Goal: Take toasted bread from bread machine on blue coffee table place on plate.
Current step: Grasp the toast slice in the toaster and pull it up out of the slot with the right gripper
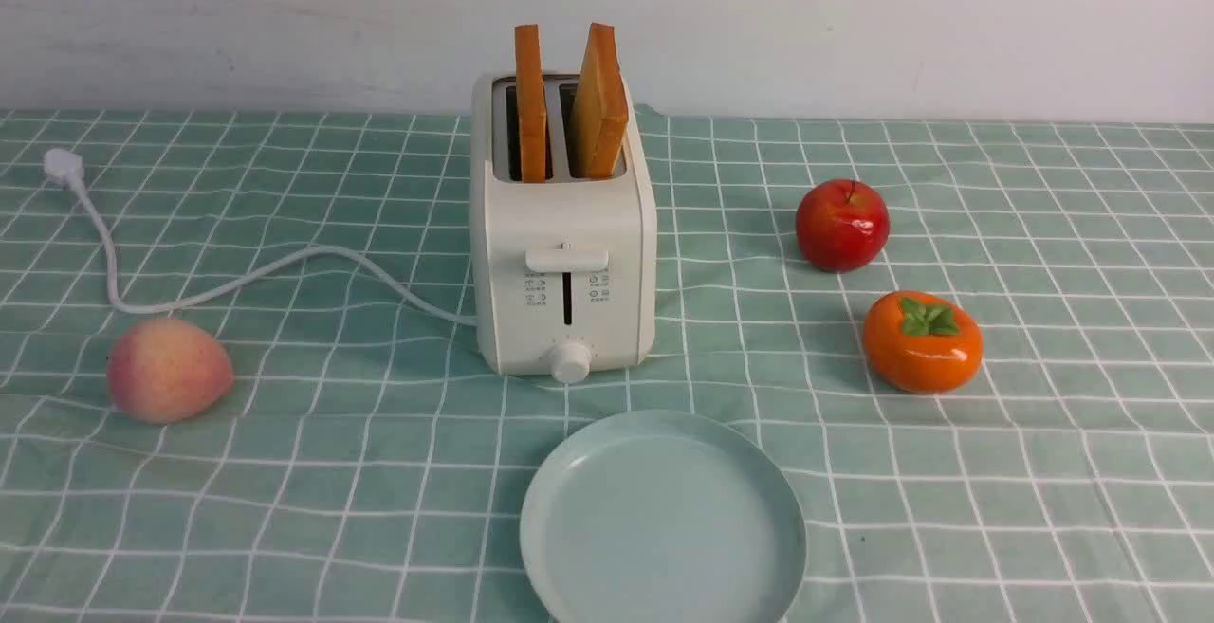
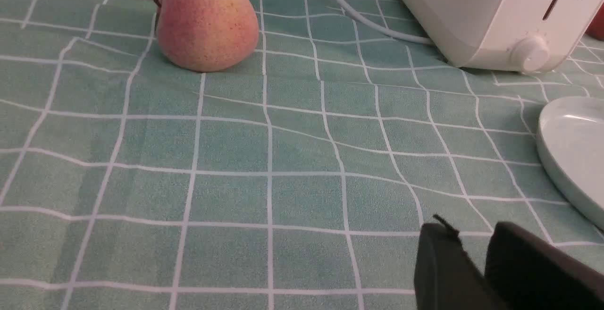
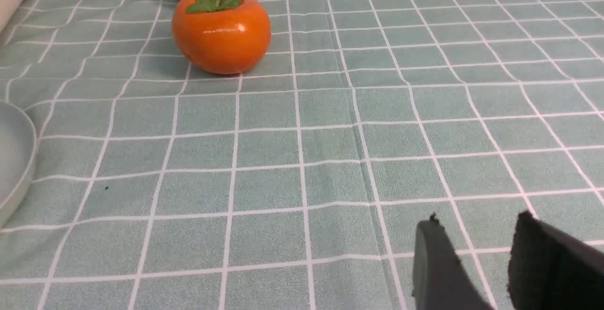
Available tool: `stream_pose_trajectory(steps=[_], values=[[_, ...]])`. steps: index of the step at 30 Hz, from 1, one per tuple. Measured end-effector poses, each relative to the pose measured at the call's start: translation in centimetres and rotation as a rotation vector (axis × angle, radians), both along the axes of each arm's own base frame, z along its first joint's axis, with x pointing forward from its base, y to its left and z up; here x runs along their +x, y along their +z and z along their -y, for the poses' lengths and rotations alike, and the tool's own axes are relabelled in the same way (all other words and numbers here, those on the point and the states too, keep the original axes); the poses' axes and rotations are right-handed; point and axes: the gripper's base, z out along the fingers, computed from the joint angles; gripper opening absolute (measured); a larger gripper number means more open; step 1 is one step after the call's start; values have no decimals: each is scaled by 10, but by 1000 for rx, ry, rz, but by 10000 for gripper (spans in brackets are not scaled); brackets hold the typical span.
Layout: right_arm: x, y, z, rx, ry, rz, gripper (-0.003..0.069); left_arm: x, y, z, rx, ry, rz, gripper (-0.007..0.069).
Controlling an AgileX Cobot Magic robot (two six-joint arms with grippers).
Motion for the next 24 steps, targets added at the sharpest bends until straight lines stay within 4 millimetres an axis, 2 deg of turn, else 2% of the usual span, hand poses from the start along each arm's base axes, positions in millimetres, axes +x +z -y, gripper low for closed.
stream_pose_trajectory(steps=[13, 18, 24], values=[[1, 1, 0, -6, 0, 25, 239, 2, 6, -1, 24, 4, 74, 153], [3, 9, 0, -11, 2, 133, 239, 2, 7, -1, 23, 4, 83, 155], [5, 21, 0, 14, -1, 260, 239, 3, 15, -1, 6, 6, 176, 162]])
